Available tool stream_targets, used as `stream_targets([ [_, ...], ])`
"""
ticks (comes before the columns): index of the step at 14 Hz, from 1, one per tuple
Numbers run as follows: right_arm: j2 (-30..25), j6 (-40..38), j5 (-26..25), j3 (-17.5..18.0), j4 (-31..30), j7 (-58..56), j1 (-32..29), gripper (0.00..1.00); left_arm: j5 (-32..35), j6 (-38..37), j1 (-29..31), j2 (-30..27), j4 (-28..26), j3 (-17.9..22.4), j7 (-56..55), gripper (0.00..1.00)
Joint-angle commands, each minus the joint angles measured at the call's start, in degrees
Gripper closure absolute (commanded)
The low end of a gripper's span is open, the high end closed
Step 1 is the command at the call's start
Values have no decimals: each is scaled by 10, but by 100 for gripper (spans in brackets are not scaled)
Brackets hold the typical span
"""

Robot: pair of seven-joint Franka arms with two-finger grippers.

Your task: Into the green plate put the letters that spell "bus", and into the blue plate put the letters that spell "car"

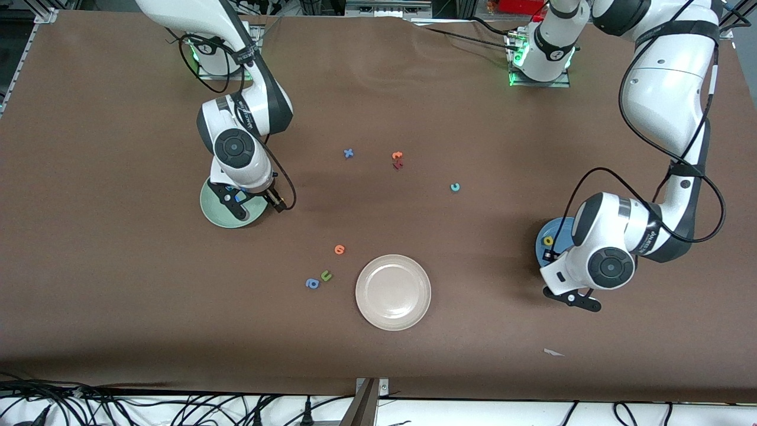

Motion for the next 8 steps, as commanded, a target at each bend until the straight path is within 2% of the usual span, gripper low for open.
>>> stream_targets([
  [1, 14, 12, 9, -2, -7, 129, -1, 3, -12, -7, -12, -8, -7, -13, -9, 0],
  [4, 28, 39, 9, -1, -12, 182, 8, 4, -93, 2, -33, -11, -21, -20, -118, 0],
  [5, 29, 51, 11, 0, -17, 187, 8, 4, -106, 16, -35, -18, -36, -38, -158, 0],
  [6, 30, 69, 13, 0, -24, 207, 8, 4, -107, 39, -32, -28, -63, -63, -207, 0],
  [8, 35, 104, 14, 13, -37, 244, 8, 5, -106, 102, -30, -71, -155, -87, -277, 0],
])
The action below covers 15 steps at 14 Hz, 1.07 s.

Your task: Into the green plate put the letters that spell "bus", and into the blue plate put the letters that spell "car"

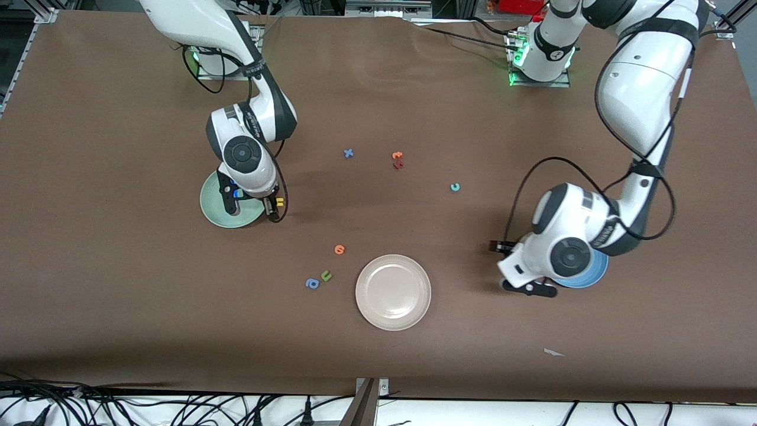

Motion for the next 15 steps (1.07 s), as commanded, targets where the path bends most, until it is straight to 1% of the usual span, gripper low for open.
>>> stream_targets([
  [1, 5, 45, 9, 12, -22, 50, 4, 5, -14, 97, 5, -90, -162, -21, -85, 0],
  [2, 6, 63, 9, 18, -34, 51, 4, 6, -14, 145, 6, -119, -224, -27, -106, 0],
  [4, 9, 92, 9, 20, -51, 51, 4, 12, -14, 236, 8, -184, -343, -34, -143, 0],
  [5, 11, 100, 9, 22, -56, 51, 4, 13, -14, 262, 5, -212, -387, -35, -162, 0],
  [6, 11, 101, 9, 22, -57, 51, 4, 17, -14, 278, 1, -233, -418, -41, -186, 0],
  [8, 12, 102, 9, 22, -57, 48, 4, 18, -7, 320, 2, -249, -464, -65, -241, 1],
  [10, 12, 102, 9, 22, -57, 42, 4, 28, -3, 391, 0, -253, -502, -74, -283, 2],
  [11, 13, 102, 9, 22, -57, 40, 4, 29, 1, 408, -4, -250, -507, -75, -299, 4],
  [12, 13, 102, 9, 22, -57, 40, 4, 34, 9, 408, -16, -246, -508, -75, -318, 8],
  [13, 13, 102, 9, 22, -57, 38, 4, 34, 26, 409, -19, -238, -506, -74, -338, 11],
  [15, 16, 104, 8, 21, -57, 25, 4, 33, 83, 409, -20, -219, -498, -74, -387, 20],
])
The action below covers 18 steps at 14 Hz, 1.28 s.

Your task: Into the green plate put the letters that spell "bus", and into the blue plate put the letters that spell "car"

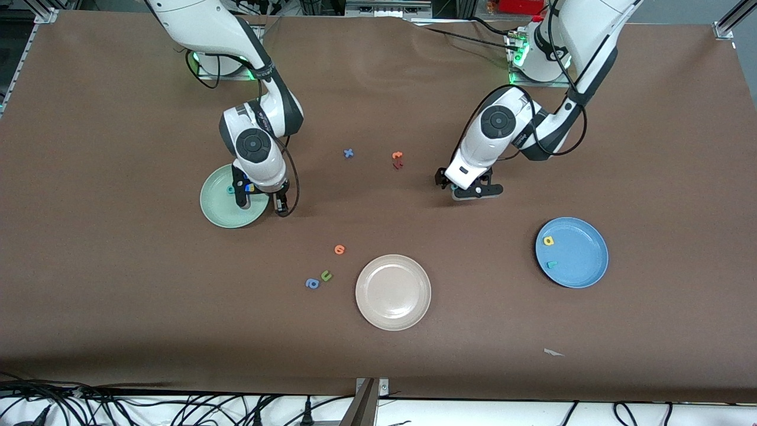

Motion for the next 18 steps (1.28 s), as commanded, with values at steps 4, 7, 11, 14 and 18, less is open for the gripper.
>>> stream_targets([
  [4, 6, 21, 5, -1, -10, -22, 4, 35, 117, 8, -4, 42, 22, 2, -122, 30],
  [7, 6, 20, 5, -3, -11, -32, 3, 35, 118, 8, -5, 48, 25, 2, -124, 36],
  [11, 4, 20, 5, -5, -14, -45, 2, 39, 118, 7, -12, 48, 26, 4, -135, 56],
  [14, 3, 20, 5, -5, -14, -49, 1, 39, 126, 7, -12, 51, 28, 5, -135, 63],
  [18, 1, 18, 5, -10, -14, -61, 0, 43, 135, 7, -12, 52, 29, 6, -134, 70],
])
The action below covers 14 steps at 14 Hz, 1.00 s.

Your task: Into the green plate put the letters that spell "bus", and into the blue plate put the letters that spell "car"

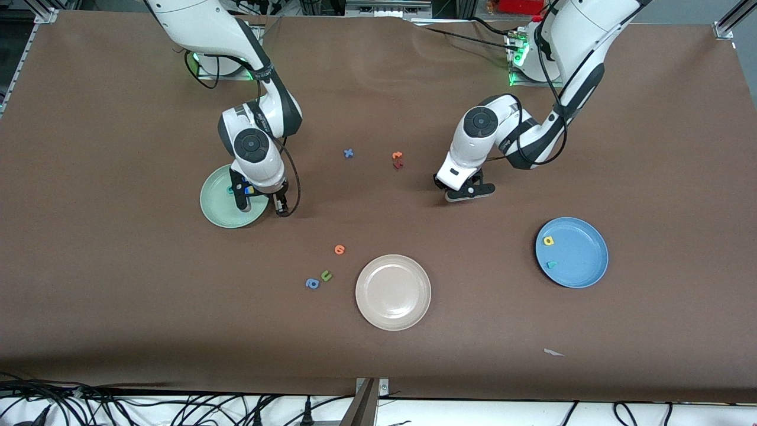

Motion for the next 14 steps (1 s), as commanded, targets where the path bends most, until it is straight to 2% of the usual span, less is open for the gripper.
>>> stream_targets([
  [1, 0, 6, 6, -6, -12, -16, 1, 43, 30, 1, -4, 7, 10, 4, -16, 72],
  [2, -1, 6, 6, -6, -12, -17, 1, 46, 30, -1, -3, 7, 10, 4, -13, 74],
  [5, 0, 7, 6, -6, -10, -29, 0, 64, 31, -7, 2, 3, 15, 4, -9, 78],
  [6, 0, 7, 6, -6, -8, -30, 0, 69, 30, -41, 4, 0, 32, 4, 2, 79],
  [7, -1, 8, 8, -6, -6, -32, 0, 77, 27, -108, 6, -1, 69, 2, 31, 79],
  [9, -5, 3, 8, -5, 9, -28, 0, 77, 7, -212, 17, 2, 137, 3, 97, 79],
  [14, -43, -35, 8, -7, 24, -45, 0, 78, -4, -298, 144, 4, 218, 3, 342, 79],
])
